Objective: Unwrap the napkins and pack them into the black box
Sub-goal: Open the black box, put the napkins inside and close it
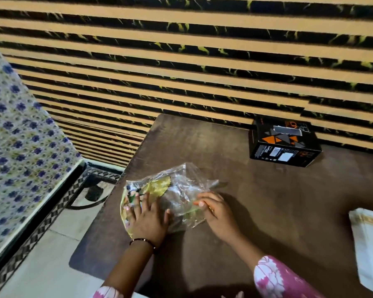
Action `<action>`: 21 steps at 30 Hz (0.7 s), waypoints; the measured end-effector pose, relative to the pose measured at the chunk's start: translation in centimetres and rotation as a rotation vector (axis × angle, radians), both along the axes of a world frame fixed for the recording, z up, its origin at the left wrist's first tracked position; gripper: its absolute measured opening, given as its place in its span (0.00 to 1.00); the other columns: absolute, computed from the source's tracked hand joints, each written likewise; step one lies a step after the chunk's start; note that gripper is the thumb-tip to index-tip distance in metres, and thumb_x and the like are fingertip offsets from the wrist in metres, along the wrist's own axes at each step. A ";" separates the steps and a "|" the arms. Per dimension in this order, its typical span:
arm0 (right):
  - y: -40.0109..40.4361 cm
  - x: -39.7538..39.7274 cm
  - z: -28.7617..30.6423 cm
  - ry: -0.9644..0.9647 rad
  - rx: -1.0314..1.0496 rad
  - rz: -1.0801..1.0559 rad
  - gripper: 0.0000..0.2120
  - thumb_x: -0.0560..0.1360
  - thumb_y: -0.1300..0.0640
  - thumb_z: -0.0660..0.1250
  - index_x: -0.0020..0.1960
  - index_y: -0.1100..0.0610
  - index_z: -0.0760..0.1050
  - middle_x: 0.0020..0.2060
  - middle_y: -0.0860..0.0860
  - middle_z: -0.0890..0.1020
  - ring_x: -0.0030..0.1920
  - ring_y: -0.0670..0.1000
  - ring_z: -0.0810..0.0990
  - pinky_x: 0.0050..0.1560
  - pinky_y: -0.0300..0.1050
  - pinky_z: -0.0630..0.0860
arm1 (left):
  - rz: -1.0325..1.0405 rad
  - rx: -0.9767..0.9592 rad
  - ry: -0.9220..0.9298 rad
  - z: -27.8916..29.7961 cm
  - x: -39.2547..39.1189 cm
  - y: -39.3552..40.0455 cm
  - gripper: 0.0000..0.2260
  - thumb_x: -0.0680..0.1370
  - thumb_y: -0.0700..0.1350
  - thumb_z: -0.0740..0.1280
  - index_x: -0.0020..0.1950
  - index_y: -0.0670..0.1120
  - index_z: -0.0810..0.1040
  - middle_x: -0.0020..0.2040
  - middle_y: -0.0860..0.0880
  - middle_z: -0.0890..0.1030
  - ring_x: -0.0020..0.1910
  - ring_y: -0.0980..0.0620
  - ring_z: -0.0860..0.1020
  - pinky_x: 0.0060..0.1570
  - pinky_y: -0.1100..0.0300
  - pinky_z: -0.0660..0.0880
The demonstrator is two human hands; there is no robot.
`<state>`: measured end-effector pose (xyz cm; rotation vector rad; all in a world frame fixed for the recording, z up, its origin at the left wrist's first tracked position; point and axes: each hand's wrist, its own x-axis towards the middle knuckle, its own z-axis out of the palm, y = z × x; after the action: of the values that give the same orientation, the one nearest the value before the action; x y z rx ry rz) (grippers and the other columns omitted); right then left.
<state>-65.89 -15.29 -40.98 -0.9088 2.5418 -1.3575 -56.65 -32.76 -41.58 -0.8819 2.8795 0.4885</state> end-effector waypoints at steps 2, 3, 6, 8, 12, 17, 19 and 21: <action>1.8 0.1 0.6 -0.029 -0.071 -0.091 0.22 0.75 0.45 0.54 0.45 0.58 0.82 0.45 0.49 0.81 0.51 0.46 0.76 0.54 0.32 0.69 | -0.028 0.006 0.099 1.0 -1.0 1.4 0.31 0.73 0.62 0.48 0.73 0.49 0.60 0.76 0.43 0.54 0.76 0.41 0.44 0.72 0.42 0.45; 2.5 0.1 0.8 -0.032 -0.090 -0.126 0.21 0.75 0.46 0.55 0.43 0.58 0.82 0.43 0.49 0.81 0.49 0.45 0.77 0.53 0.32 0.69 | -0.056 0.010 0.146 1.5 -1.4 2.1 0.31 0.73 0.62 0.48 0.72 0.49 0.63 0.76 0.42 0.56 0.76 0.40 0.45 0.72 0.42 0.46; 5.4 -0.5 1.2 -0.024 -0.107 -0.211 0.20 0.75 0.46 0.55 0.41 0.57 0.81 0.40 0.48 0.81 0.46 0.43 0.77 0.51 0.36 0.71 | -0.200 0.019 0.245 2.5 -3.5 4.7 0.33 0.70 0.62 0.46 0.68 0.48 0.67 0.74 0.42 0.62 0.75 0.38 0.52 0.71 0.41 0.51; 7.8 -1.3 1.7 -0.035 -0.095 -0.272 0.18 0.74 0.46 0.56 0.41 0.55 0.81 0.39 0.47 0.81 0.45 0.44 0.78 0.50 0.38 0.72 | -0.291 0.056 0.270 3.2 -5.4 6.7 0.32 0.70 0.61 0.47 0.68 0.47 0.68 0.74 0.42 0.62 0.75 0.39 0.52 0.72 0.42 0.52; 12.9 -3.6 2.4 -0.081 -0.036 -0.437 0.09 0.76 0.54 0.63 0.43 0.54 0.81 0.39 0.47 0.81 0.44 0.48 0.80 0.48 0.44 0.74 | -0.405 0.263 0.259 4.6 -10.4 11.1 0.26 0.75 0.54 0.55 0.70 0.43 0.64 0.74 0.42 0.60 0.74 0.42 0.57 0.73 0.51 0.57; 16.4 -7.8 3.8 -0.132 -0.070 -0.613 0.08 0.77 0.58 0.62 0.50 0.49 0.78 0.45 0.49 0.82 0.47 0.50 0.80 0.50 0.49 0.76 | -0.408 0.431 0.263 6.3 -17.0 15.5 0.26 0.77 0.47 0.61 0.73 0.43 0.58 0.73 0.41 0.62 0.72 0.43 0.62 0.70 0.55 0.60; 17.9 -10.7 4.2 -0.184 -0.097 -0.735 0.10 0.77 0.56 0.62 0.56 0.47 0.75 0.49 0.51 0.81 0.48 0.52 0.79 0.51 0.50 0.76 | -0.328 0.491 0.240 7.0 -19.4 16.9 0.27 0.78 0.47 0.61 0.74 0.44 0.55 0.72 0.41 0.62 0.70 0.42 0.64 0.68 0.53 0.63; 19.4 -14.0 4.5 -0.251 -0.103 -0.812 0.15 0.76 0.52 0.62 0.62 0.45 0.70 0.55 0.53 0.80 0.54 0.56 0.79 0.55 0.56 0.75 | -0.268 0.519 0.228 7.2 -21.6 17.9 0.28 0.78 0.48 0.62 0.74 0.45 0.54 0.73 0.41 0.62 0.70 0.42 0.64 0.67 0.52 0.63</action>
<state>-79.91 4.08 -36.53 0.3505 2.7397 -1.6389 -78.27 -14.82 -34.34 -0.3720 2.7683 1.2909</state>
